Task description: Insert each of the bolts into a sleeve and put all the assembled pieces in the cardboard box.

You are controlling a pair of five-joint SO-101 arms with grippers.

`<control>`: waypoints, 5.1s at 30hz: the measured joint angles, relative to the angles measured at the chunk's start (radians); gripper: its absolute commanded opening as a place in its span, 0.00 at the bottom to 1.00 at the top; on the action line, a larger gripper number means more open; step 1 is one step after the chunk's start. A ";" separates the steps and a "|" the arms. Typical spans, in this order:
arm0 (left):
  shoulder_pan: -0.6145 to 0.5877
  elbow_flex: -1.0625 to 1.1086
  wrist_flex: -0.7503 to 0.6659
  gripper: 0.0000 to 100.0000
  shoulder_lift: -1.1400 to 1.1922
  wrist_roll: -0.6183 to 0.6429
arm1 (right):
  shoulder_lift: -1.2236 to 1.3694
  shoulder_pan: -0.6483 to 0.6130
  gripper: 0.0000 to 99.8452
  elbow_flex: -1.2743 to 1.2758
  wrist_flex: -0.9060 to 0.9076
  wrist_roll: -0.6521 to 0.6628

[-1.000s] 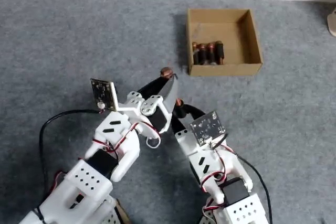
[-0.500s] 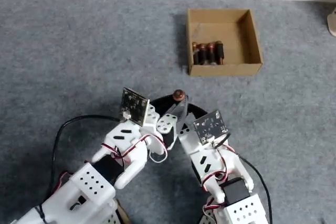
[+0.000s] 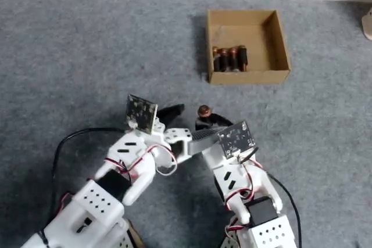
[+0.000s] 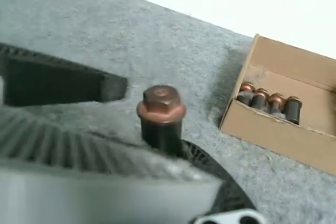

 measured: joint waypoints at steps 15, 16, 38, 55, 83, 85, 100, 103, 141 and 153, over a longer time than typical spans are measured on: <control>-0.419 -0.012 0.166 0.52 0.003 -0.008 | -0.002 0.127 0.01 0.000 -0.029 0.000; -0.428 0.003 0.180 0.52 0.003 -0.008 | -0.002 0.133 0.01 0.000 -0.029 0.000; -0.439 0.124 0.187 0.52 0.003 -0.008 | 0.954 0.325 0.01 -0.574 -0.140 0.000; -0.439 0.124 0.187 0.52 0.003 -0.008 | 1.857 0.390 0.01 -1.415 -0.141 0.069; -0.439 0.124 0.187 0.52 0.003 -0.008 | 2.417 0.416 0.00 -2.076 0.227 -0.051; -0.439 0.124 0.187 0.52 0.003 -0.008 | 2.384 0.416 0.01 -2.113 0.324 -0.052; -0.505 0.130 0.187 0.10 -0.074 -0.008 | 1.993 0.417 0.00 -2.142 1.062 -0.057; -0.523 0.172 0.233 0.10 -0.203 -0.005 | 1.947 0.422 0.00 -2.142 1.209 -0.057; -0.626 0.259 1.198 0.10 -0.749 -0.459 | 0.793 0.463 0.00 -0.221 0.281 -0.078; -0.626 0.259 1.203 0.10 -0.749 -0.457 | 0.278 0.528 0.00 -0.002 0.238 -0.078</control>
